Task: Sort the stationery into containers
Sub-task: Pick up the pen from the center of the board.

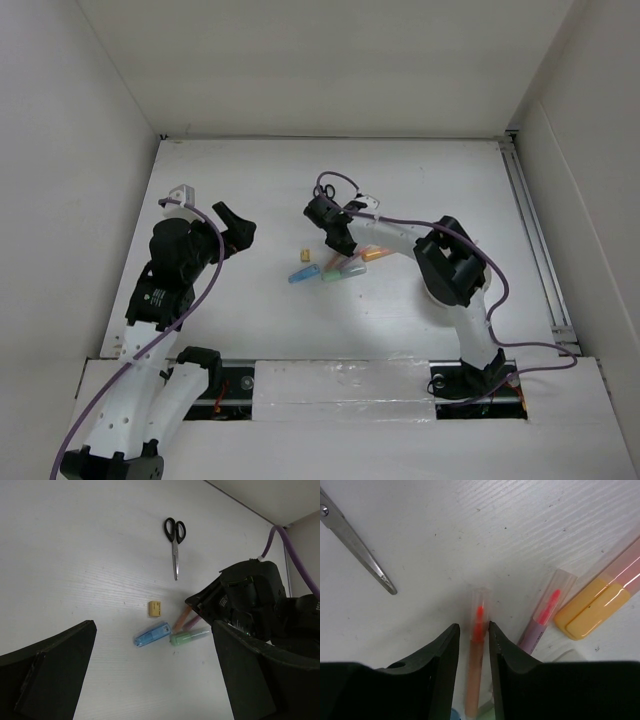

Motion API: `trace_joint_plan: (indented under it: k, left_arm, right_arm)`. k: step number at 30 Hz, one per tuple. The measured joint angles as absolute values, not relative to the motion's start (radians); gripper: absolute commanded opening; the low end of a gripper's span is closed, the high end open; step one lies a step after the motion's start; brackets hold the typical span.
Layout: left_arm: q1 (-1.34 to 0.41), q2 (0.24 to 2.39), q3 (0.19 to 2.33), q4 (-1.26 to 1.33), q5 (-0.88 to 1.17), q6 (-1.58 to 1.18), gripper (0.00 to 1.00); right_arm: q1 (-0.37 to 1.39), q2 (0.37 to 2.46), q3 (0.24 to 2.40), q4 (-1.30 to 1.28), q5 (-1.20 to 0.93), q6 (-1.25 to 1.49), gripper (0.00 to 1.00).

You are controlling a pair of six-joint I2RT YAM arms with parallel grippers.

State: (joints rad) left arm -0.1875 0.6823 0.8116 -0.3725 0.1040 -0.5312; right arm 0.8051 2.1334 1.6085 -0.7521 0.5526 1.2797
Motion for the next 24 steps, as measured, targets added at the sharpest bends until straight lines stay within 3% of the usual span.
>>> trace_joint_plan:
  k: [4,5,8,16,24]
  left_arm:
    - [-0.187,0.683,0.812,-0.373,0.103,-0.531,1.00]
    - [-0.187,0.683,0.812,-0.373,0.103,-0.531,1.00]
    - [-0.187,0.683,0.812,-0.373,0.101,-0.531,1.00]
    - [-0.190,0.683,0.812,-0.387,0.088,-0.531,1.00]
    - [-0.195,0.672,0.812,-0.396,0.075,-0.532,1.00]
  right_arm:
    - [0.794,2.133,1.608,-0.756,0.540,1.277,0.22]
    - [0.792,2.133,1.608,-0.756,0.534,1.276,0.14]
    - [0.790,2.133,1.608,-0.754,0.523,1.270,0.00]
    - [0.784,2.128,1.596,-0.713,0.508,1.212,0.00]
    - [0.755,2.015,1.472,-0.423,0.486,0.982,0.00]
